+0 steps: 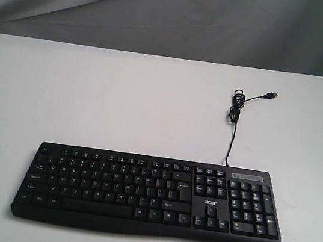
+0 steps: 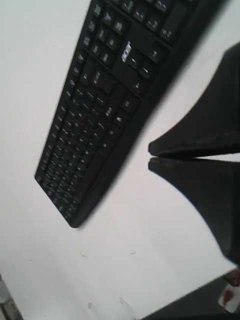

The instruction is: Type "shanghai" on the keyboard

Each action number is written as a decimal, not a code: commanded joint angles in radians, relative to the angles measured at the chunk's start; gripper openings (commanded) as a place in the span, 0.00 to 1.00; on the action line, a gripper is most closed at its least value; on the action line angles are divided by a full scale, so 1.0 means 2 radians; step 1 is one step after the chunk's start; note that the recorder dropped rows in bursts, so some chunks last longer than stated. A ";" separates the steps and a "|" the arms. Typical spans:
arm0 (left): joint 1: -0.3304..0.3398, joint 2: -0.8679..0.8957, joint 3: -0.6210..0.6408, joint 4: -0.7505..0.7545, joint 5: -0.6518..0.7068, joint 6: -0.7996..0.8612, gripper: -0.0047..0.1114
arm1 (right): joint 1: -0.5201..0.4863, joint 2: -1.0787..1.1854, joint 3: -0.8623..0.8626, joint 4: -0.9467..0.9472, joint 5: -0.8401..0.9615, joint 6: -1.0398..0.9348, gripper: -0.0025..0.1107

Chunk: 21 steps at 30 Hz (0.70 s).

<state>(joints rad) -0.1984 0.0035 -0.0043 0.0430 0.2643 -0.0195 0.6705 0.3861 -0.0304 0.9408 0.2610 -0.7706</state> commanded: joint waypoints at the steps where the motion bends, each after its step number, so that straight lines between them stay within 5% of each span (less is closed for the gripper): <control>1: -0.002 -0.002 0.002 0.000 -0.002 -0.001 0.04 | -0.080 -0.075 0.002 -0.041 0.025 -0.003 0.02; 10: -0.002 -0.002 0.002 0.000 -0.002 -0.001 0.04 | -0.151 -0.168 0.015 -0.086 0.031 -0.005 0.02; 21: -0.002 -0.002 0.002 0.000 -0.002 -0.001 0.04 | -0.155 -0.177 0.015 -0.118 0.035 -0.002 0.02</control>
<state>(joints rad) -0.1984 0.0035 -0.0043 0.0430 0.2643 -0.0195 0.3669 0.0371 -0.0034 0.7208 0.3217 -0.7742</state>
